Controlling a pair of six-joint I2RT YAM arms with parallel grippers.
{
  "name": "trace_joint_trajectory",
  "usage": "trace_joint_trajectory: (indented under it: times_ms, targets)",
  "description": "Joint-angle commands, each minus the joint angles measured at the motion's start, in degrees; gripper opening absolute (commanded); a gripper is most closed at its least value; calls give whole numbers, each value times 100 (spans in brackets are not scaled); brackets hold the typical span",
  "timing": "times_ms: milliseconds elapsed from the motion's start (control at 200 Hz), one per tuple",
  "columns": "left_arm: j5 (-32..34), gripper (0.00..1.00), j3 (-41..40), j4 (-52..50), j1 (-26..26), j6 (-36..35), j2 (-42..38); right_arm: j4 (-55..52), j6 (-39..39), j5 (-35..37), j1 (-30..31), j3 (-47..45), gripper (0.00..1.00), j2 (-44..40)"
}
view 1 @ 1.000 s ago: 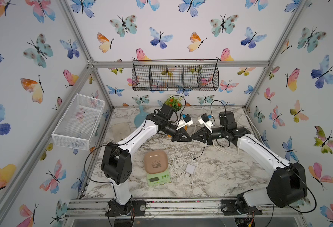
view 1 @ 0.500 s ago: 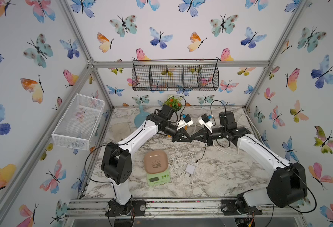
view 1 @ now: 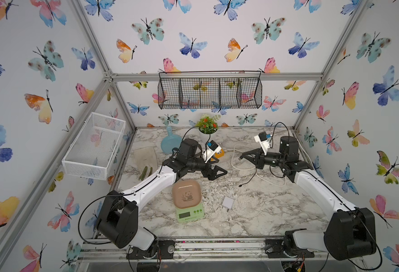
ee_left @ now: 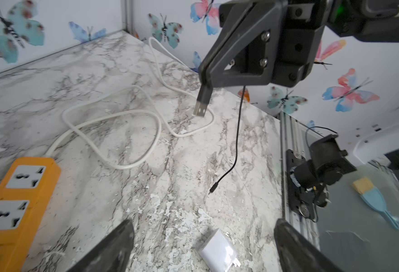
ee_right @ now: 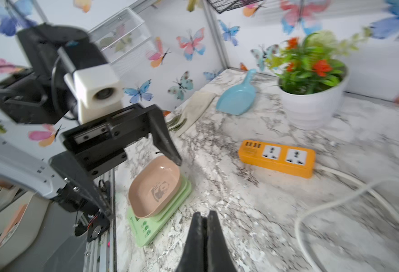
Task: Charge the electronic scale
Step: Pick up the charging cable from the center of the board, then pick up the plug from the center of the board.
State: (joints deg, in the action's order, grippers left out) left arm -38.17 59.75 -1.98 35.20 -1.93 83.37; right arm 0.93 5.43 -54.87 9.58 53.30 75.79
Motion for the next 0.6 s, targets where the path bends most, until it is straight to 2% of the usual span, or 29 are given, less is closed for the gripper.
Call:
trace_joint_trajectory:
  times_ms: [0, 135, 280, 395, 596]
  targets:
    - [1578, 93, -544, 845, 648, 583, -121, 553, 841, 196, -77, -142, 2, -96]
    - [2612, 93, -1025, 970, 1451, 862, -33, 234, 1201, 667, -160, -276, 2, -262]
    - [3635, 95, -1143, 865, 2124, 1186, 329, 237, 1679, 880, -185, -697, 2, -650]
    - [3863, 96, -1086, 686, 2422, 1386, 707, 287, 2013, 962, -201, -992, 2, -900]
    - [4227, 96, -910, 450, 2713, 1683, 1401, 201, 2066, 812, -238, -1115, 2, -1013]
